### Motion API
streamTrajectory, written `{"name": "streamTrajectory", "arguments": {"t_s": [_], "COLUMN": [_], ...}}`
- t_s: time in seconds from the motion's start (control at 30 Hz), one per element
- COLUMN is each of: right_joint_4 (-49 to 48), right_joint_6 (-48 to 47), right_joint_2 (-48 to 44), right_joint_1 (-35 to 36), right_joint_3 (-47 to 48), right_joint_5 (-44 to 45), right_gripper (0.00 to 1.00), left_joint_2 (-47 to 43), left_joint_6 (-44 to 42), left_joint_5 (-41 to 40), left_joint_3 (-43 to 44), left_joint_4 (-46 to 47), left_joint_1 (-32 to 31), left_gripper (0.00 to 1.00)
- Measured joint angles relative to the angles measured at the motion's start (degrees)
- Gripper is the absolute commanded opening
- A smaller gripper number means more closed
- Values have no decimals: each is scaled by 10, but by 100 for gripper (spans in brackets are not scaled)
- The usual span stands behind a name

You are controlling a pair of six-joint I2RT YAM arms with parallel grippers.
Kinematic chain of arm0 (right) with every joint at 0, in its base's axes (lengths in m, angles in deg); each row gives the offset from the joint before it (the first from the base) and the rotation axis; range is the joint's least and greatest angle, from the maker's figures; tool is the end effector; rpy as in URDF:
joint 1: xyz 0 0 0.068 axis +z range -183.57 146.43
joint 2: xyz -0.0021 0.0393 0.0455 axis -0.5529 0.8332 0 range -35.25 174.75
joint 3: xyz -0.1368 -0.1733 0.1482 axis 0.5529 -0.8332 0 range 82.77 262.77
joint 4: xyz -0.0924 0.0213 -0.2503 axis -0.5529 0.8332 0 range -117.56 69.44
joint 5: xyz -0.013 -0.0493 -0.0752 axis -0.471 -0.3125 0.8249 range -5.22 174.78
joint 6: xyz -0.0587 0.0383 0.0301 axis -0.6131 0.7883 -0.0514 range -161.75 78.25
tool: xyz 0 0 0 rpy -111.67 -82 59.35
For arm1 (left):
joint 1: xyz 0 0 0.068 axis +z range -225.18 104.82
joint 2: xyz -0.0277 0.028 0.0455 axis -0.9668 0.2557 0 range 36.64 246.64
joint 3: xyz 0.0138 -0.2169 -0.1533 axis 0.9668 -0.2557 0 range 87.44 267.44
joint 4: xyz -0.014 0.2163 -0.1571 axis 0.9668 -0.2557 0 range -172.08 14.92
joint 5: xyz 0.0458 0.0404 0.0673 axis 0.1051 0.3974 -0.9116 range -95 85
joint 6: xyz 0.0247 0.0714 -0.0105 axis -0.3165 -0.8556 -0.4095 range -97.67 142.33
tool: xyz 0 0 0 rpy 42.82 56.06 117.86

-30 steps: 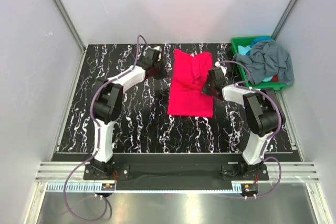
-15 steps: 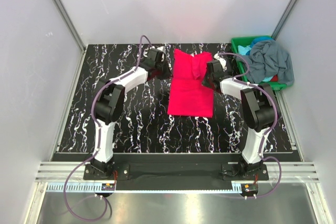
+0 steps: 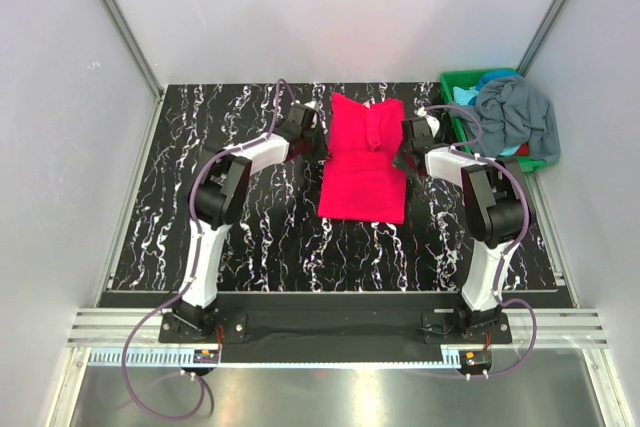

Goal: Fold and stack the t-shirts
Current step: Fold the tshirt

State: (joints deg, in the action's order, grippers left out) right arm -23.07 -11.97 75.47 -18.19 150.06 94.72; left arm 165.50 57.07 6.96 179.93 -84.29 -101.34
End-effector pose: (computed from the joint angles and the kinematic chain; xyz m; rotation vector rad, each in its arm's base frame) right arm 0.4146 0.1026 0.1223 0.3798 2.3666 0.1616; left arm 0.4567 -0.2391 0.1146 -0.0797 2.4759 -0.7356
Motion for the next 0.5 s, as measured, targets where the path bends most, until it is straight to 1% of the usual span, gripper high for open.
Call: {"name": "streamTrajectory", "arguments": {"t_s": [0.1,0.17,0.2,0.23,0.3,0.33,0.4,0.43,0.5], "right_joint_4": [1,2,5,14,35,50,73,88,111], "right_joint_6": [-1,-5,-6,-7,-10,-10,-9,-5,10], "right_joint_2": [3,3,2,-2,-21,-36,-71,-93,-141], "right_joint_1": [-4,-4,-4,-4,-4,-4,-4,-4,-4], "right_joint_3": [0,2,3,6,8,9,10,10,8], "right_joint_5": [-2,-7,-9,-15,-28,-38,-58,-72,-103], "right_gripper": [12,13,15,16,20,27,36,45,48], "left_joint_2": [1,-1,-5,-10,-34,-49,-100,-133,-202], "left_joint_6": [-2,-3,-5,-7,-16,-20,-27,-30,-31], "left_joint_5": [-7,-10,-14,-18,-29,-33,-37,-36,-29], "left_joint_3": [5,5,5,5,2,-1,-13,-26,-57], "left_joint_4": [-3,-7,-14,-23,-52,-61,-78,-79,-75], "left_joint_1": [1,1,1,1,1,2,3,3,4], "left_gripper": [2,4,7,15,22,29,36,37,39]}}
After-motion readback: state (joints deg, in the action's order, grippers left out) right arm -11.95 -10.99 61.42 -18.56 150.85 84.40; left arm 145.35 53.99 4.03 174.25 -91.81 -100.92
